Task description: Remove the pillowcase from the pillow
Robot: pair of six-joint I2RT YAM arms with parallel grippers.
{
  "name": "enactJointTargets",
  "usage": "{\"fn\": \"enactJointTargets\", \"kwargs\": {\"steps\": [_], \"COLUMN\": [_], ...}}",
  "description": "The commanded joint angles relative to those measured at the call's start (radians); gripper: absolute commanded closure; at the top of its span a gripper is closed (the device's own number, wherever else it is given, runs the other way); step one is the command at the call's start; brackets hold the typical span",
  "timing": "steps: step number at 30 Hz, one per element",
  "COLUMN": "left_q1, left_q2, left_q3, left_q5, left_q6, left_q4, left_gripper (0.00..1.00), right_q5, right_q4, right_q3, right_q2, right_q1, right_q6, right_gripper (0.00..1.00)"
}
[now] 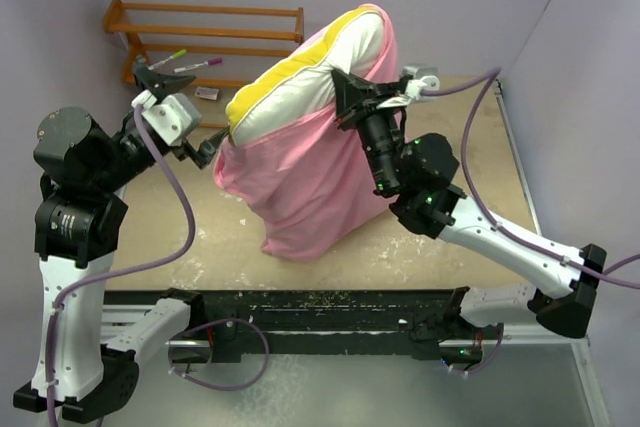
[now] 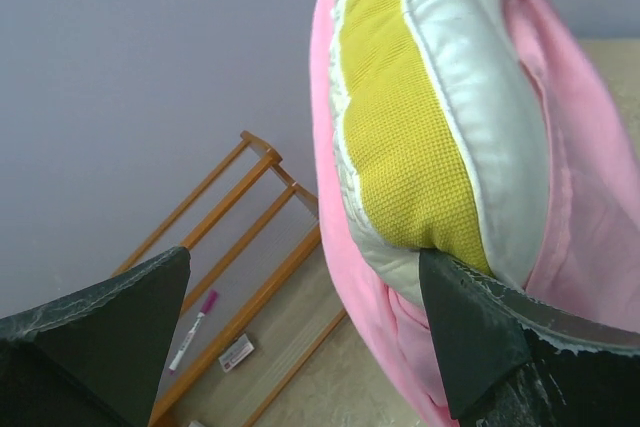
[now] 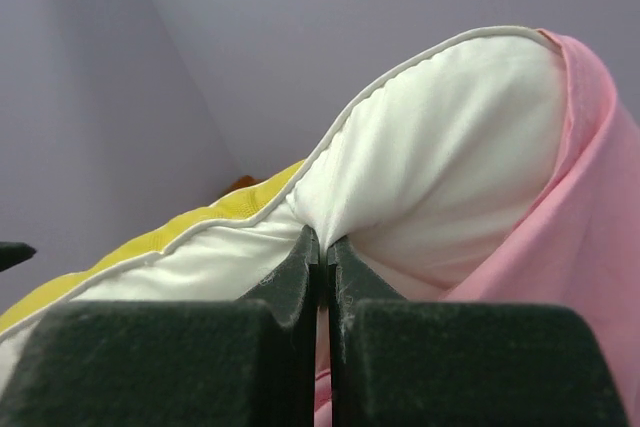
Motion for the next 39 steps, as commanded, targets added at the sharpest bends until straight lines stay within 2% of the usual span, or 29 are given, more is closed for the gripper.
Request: {"fn": "enactJointTargets", "kwargs": {"steps": [1,4,6,9,12,14,17,19,23,26,29,32,35,39], "left_q1": [0.003,0.003,0.003,0.003,0.003,0.003,0.002,0.001,0.001,0.001,0.002,0.001,-0.033,-0.204], "left_q2": [-0.023,-0.035,-0.059,-0.096,-0.064,-0.024,0.025,0.031,-0.077,-0.135,-0.065,0.010,0.051,0.116], "left_q3": [-0.038,-0.045,-0.082,-0.154,-0.121,-0.059,0.027,0.031,-0.106,-0.105,-0.022,-0.012,-0.014,0.049], "left_q5": [0.100,0.031,-0.051,-0.268,-0.375,-0.287,-0.031,0.104,0.198,0.236,0.339,0.355,0.311,0.163], "left_q6": [0.022,0.046,0.040,0.017,0.016,0.017,-0.006,-0.014,0.024,-0.023,-0.006,0.163,0.276,0.350], "left_q4": [0.049,0.065,0.164,0.379,0.428,0.334,0.128,0.040,0.122,0.210,0.064,-0.122,-0.193,-0.231], "left_gripper": [0.00,0.00,0.01,0.00,0.00,0.00,0.00,0.00,0.01,0.00,0.00,0.00,0.06,0.08], "right_q5": [0.079,0.155,0.168,0.201,0.212,0.210,0.193,0.182,0.167,0.138,0.128,0.120,0.115,0.115], "right_q4": [0.095,0.046,0.034,0.034,0.046,0.043,0.012,-0.016,-0.090,-0.142,-0.160,-0.165,-0.169,-0.188], "right_q3": [0.162,0.215,0.223,0.217,0.211,0.221,0.254,0.275,0.290,0.289,0.289,0.291,0.290,0.299], "right_q2": [0.034,0.083,0.103,0.121,0.129,0.136,0.147,0.153,0.154,0.153,0.164,0.176,0.186,0.209], "right_q1": [0.001,0.001,0.000,0.001,-0.003,-0.011,-0.025,-0.029,-0.058,-0.089,-0.101,-0.105,-0.106,-0.119], "right_q6": [0.011,-0.014,-0.025,-0.029,-0.029,-0.024,-0.009,-0.010,0.026,0.076,0.093,0.109,0.115,0.135], "right_gripper": [1.00,1.00,1.00,1.00,1.00,1.00,1.00,1.00,1.00,1.00,1.00,1.00,1.00,1.00]}}
